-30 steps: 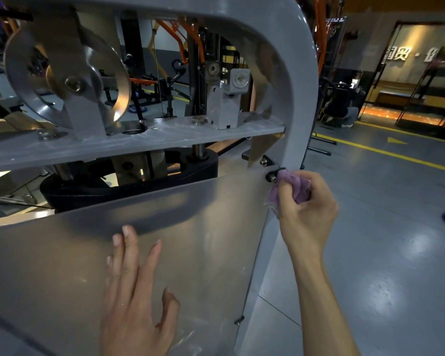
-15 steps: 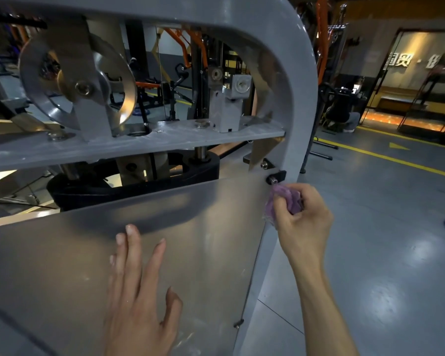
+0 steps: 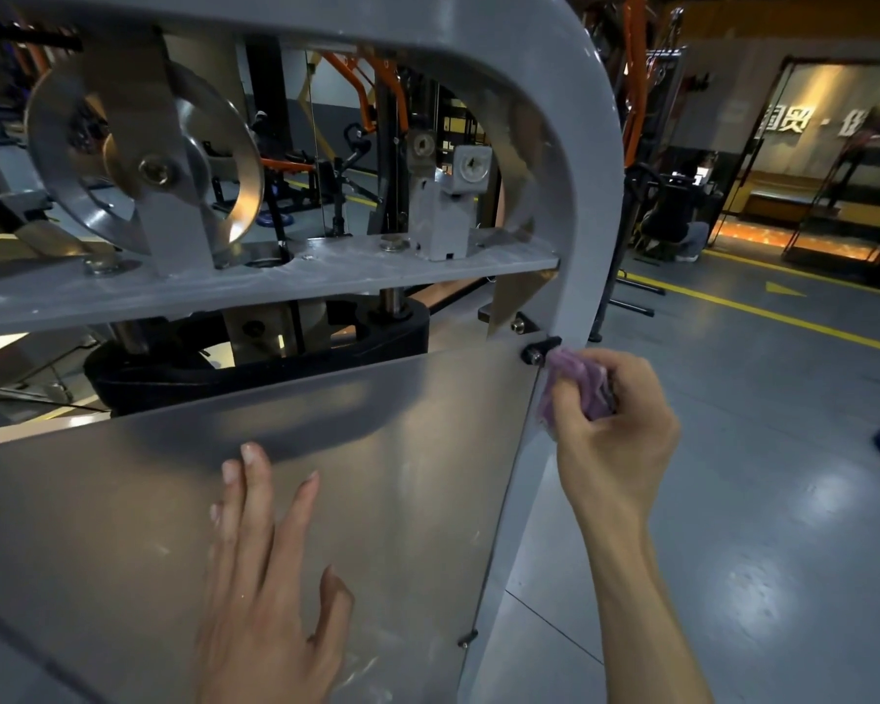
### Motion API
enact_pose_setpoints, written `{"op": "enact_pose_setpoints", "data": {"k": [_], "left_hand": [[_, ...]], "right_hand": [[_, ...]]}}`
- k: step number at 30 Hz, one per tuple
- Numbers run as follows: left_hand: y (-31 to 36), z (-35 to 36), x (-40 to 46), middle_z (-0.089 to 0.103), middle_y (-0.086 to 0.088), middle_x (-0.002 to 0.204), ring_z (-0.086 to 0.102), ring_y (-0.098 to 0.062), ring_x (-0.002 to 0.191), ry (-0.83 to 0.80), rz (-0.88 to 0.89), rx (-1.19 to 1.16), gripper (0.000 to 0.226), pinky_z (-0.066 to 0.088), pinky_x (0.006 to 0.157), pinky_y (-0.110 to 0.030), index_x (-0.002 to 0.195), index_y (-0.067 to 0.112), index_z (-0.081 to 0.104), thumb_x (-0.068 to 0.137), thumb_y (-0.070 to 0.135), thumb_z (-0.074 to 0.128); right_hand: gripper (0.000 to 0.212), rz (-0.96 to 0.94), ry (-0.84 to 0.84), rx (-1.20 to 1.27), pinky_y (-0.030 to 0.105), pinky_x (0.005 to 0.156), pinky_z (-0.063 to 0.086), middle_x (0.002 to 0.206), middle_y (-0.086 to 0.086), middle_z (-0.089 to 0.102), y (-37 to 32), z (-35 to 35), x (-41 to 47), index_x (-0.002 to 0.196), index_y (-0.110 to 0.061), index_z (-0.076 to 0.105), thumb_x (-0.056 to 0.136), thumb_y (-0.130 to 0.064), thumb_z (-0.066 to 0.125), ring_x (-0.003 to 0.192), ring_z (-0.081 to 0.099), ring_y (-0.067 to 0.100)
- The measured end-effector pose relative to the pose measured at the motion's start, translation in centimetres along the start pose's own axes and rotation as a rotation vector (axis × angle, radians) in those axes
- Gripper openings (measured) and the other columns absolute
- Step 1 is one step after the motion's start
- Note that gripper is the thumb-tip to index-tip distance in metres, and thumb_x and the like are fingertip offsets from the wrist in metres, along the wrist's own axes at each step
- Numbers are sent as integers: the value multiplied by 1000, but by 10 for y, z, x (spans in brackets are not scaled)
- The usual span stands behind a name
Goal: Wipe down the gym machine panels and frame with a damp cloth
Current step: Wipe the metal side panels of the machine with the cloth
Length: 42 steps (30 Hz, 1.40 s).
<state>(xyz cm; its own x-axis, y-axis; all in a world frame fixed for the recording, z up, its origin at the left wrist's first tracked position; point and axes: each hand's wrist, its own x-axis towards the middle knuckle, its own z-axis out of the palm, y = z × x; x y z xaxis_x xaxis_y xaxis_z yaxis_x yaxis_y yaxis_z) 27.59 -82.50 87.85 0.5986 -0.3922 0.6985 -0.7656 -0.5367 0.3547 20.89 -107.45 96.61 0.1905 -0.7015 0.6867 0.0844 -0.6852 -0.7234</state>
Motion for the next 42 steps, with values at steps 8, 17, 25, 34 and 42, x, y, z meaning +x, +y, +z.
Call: {"op": "enact_pose_setpoints", "data": {"k": [8, 17, 25, 34, 42], "left_hand": [[2, 1, 0, 10, -14, 173, 7, -33, 160, 14, -8, -16, 72, 11, 125, -43, 148, 4, 48, 79, 28, 45], [6, 9, -1, 6, -17, 173, 7, -37, 160, 35, -31, -29, 70, 21, 121, -60, 147, 7, 49, 80, 28, 46], [13, 8, 1, 2, -14, 174, 5, -34, 160, 34, -54, -50, 71, 14, 125, -50, 145, -1, 54, 80, 28, 45], [12, 5, 1, 2, -12, 174, 4, -32, 161, 18, -62, -56, 73, 16, 124, -56, 146, -1, 52, 80, 29, 45], [3, 0, 1, 6, -14, 174, 6, -31, 161, 0, -6, -40, 73, 10, 125, -46, 146, -1, 48, 80, 28, 46]], "right_hand": [[17, -130, -99, -200, 8, 65, 38, 89, -3, 63, -5, 3, 8, 92, -22, 75, 86, -6, 74, 75, 56, 5], [11, -268, -231, -389, 20, 58, 27, 79, -1, 54, -17, 3, 24, 79, -11, 64, 77, -5, 72, 66, 45, 13], [20, -324, -302, -366, 22, 53, 22, 79, -6, 45, -14, 15, 2, 75, -13, 54, 76, -5, 73, 65, 35, 12], [19, -123, -58, -138, 16, 60, 38, 82, -1, 62, -13, -4, -9, 81, -16, 65, 73, -1, 74, 69, 54, 10], [29, 43, -90, -74, 8, 60, 36, 80, -5, 60, 5, 17, -22, 80, -25, 60, 79, 0, 75, 70, 56, 2]]}}
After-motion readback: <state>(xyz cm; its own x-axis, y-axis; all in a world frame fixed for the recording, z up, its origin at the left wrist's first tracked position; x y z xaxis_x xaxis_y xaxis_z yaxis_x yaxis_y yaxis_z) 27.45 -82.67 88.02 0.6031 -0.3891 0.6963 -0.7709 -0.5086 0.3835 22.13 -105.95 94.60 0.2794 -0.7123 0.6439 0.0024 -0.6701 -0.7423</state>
